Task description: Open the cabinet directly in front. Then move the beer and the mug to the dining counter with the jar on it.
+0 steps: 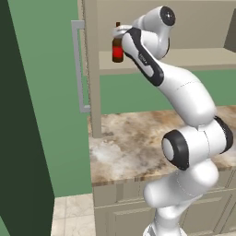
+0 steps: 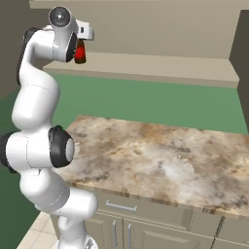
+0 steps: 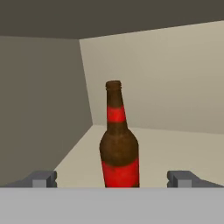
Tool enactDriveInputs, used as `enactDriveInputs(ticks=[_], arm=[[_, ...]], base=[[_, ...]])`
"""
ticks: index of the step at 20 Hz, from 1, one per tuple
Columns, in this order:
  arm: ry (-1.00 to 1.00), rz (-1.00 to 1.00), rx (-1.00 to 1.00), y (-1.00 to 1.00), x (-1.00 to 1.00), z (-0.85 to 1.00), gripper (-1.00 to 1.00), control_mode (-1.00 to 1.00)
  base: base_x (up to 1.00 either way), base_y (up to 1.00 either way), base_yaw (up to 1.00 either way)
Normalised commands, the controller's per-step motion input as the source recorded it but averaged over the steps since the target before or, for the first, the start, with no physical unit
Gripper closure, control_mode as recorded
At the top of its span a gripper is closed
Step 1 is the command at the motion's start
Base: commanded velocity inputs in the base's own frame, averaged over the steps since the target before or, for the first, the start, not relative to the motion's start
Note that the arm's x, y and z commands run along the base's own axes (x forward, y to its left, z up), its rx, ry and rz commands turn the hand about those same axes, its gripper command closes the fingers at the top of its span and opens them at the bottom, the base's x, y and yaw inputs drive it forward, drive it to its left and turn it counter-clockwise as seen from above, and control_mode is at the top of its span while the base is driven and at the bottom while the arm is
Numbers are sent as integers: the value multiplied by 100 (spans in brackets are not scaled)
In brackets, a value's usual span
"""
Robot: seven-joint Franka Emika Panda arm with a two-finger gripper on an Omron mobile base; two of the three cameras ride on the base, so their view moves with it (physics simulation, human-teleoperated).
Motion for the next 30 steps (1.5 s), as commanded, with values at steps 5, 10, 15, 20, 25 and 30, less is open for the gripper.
enactDriveInputs(ticks=[5,10,15,20,25,30], arm=[[0,0,0,9,21,0,-100,-100],[0,0,0,3,25,-3,-100,-100],[0,0,0,1,21,-10,-100,-100],[0,0,0,10,21,-6,-100,-100],[0,0,0,12,17,0,-100,-100],[0,0,0,3,18,0,-100,-100]], base=[[0,0,0],[0,0,0],[0,0,0],[0,0,0],[0,0,0],[0,0,0]])
